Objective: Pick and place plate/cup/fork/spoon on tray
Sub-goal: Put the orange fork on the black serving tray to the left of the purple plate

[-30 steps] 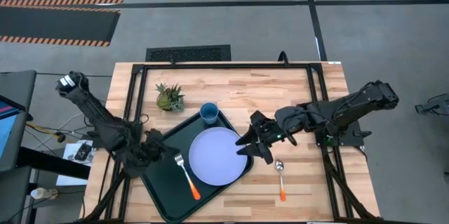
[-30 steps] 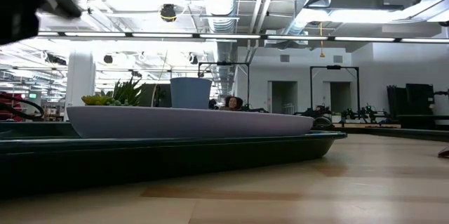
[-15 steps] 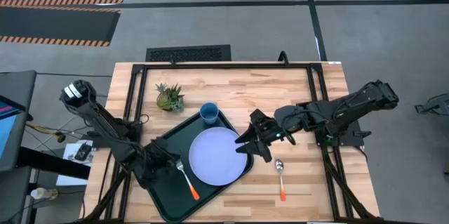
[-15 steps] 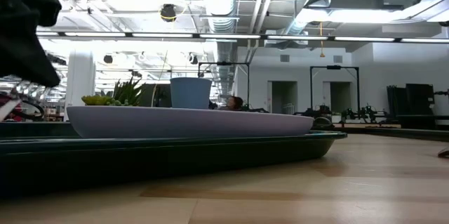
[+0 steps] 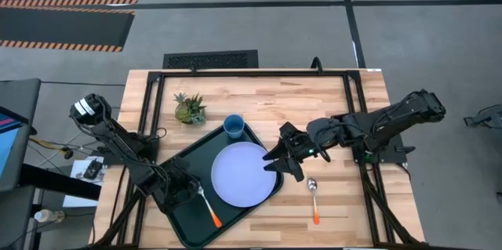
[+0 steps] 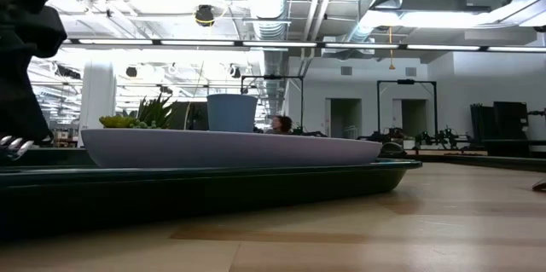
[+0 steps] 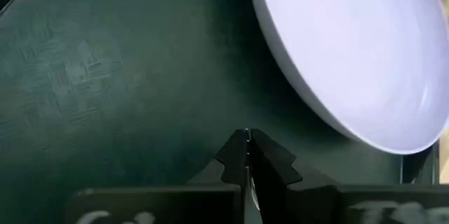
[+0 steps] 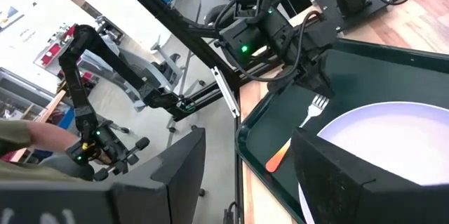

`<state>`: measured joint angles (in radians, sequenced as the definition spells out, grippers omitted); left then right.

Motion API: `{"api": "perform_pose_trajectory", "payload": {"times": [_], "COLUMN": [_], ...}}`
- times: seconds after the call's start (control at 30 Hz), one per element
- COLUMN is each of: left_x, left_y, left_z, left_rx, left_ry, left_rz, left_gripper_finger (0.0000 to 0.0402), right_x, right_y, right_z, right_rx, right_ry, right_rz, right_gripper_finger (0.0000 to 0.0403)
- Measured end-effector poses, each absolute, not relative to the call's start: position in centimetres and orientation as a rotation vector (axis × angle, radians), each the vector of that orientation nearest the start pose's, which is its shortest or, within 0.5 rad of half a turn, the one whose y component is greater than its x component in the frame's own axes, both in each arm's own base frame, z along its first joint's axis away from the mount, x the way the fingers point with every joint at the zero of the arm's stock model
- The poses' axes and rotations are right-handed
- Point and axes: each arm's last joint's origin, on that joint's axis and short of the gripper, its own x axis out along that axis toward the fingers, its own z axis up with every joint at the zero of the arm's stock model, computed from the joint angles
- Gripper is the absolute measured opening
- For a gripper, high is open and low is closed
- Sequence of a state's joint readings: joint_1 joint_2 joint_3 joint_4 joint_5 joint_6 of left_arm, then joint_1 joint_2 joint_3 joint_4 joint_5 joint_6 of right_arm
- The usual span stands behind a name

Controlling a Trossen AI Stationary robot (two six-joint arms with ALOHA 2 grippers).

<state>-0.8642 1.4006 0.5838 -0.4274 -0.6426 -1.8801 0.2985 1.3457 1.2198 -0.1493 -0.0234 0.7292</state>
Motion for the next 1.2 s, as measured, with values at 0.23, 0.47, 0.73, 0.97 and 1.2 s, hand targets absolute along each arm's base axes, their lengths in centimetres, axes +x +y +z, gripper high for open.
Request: {"api": "perform_pose_trajectory", "payload": {"times": [0.23,0.47,0.73,0.97,1.2], "left_x": [15.22,15.16,15.13,15.07,15.09], "left_y": [-15.41,-15.39,-15.43,-15.49,-15.54], "left_z": [13.89,13.85,13.82,13.76,13.77], "left_rx": [-0.936,-0.949,-0.984,-0.998,-1.018], "left_ry": [0.757,0.770,0.779,0.813,0.814], "left_rz": [0.628,0.638,0.651,0.653,0.656], "left_gripper_finger": [0.0000,0.0000,0.0005,0.0055,0.0118], "right_x": [29.11,29.11,29.11,29.11,29.07], "right_y": [9.03,9.03,9.04,9.04,9.03], "right_z": [36.32,36.32,36.32,36.31,36.17], "right_rx": [0.676,0.676,0.673,0.673,0.671], "right_ry": [0.377,0.377,0.377,0.378,0.393], "right_rz": [0.206,0.206,0.207,0.207,0.201], "right_gripper_finger": [0.0233,0.0233,0.0233,0.0233,0.0233]}}
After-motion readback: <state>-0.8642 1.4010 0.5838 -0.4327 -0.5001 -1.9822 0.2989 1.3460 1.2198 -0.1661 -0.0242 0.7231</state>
